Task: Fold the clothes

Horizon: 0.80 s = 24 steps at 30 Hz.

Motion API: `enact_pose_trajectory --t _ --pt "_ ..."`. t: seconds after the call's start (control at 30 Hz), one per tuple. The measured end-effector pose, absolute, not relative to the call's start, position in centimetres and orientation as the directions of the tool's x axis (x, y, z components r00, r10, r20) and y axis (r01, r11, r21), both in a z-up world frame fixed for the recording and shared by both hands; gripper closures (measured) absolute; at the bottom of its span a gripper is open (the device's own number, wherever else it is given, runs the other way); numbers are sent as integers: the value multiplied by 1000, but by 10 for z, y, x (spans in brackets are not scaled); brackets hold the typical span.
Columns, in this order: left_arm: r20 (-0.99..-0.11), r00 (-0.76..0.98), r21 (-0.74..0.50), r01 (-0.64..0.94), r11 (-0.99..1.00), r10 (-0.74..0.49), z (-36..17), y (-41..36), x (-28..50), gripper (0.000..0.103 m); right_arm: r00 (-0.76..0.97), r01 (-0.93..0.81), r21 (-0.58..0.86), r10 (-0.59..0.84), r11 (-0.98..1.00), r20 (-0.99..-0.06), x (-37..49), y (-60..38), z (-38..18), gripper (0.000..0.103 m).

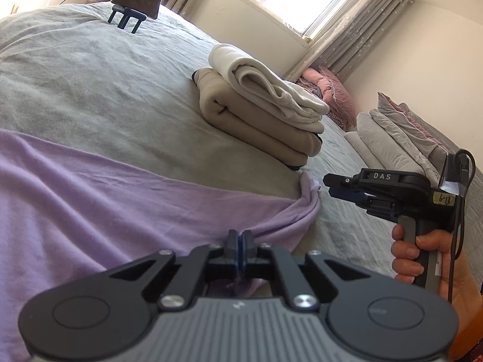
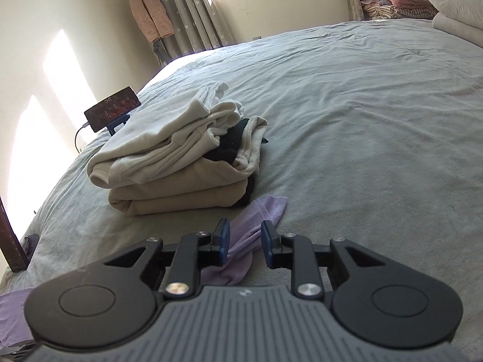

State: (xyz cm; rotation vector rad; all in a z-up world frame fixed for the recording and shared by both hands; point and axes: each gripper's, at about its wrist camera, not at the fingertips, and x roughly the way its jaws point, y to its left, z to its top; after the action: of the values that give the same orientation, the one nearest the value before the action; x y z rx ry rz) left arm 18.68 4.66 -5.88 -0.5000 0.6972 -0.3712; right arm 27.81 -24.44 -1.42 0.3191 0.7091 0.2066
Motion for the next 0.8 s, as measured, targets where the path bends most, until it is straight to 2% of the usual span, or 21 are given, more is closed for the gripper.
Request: enact_pose_trajectory --t 0.23,0.4,0.7,0.8 --pt "-515 713 -538 163 827 -476 -58 44 187 101 752 -46 360 270 932 -602 286 -236 -19 76" --pt "-514 712 -539 164 826 -478 -59 44 187 101 785 -63 372 276 926 -555 286 -233 -12 76" --pt "-512 712 -543 165 823 -481 -59 44 186 101 751 -33 355 257 934 -608 293 -237 -25 76" --pt "-512 712 -543 166 823 -481 -59 45 186 101 749 -42 348 260 937 -609 289 -236 -28 80"
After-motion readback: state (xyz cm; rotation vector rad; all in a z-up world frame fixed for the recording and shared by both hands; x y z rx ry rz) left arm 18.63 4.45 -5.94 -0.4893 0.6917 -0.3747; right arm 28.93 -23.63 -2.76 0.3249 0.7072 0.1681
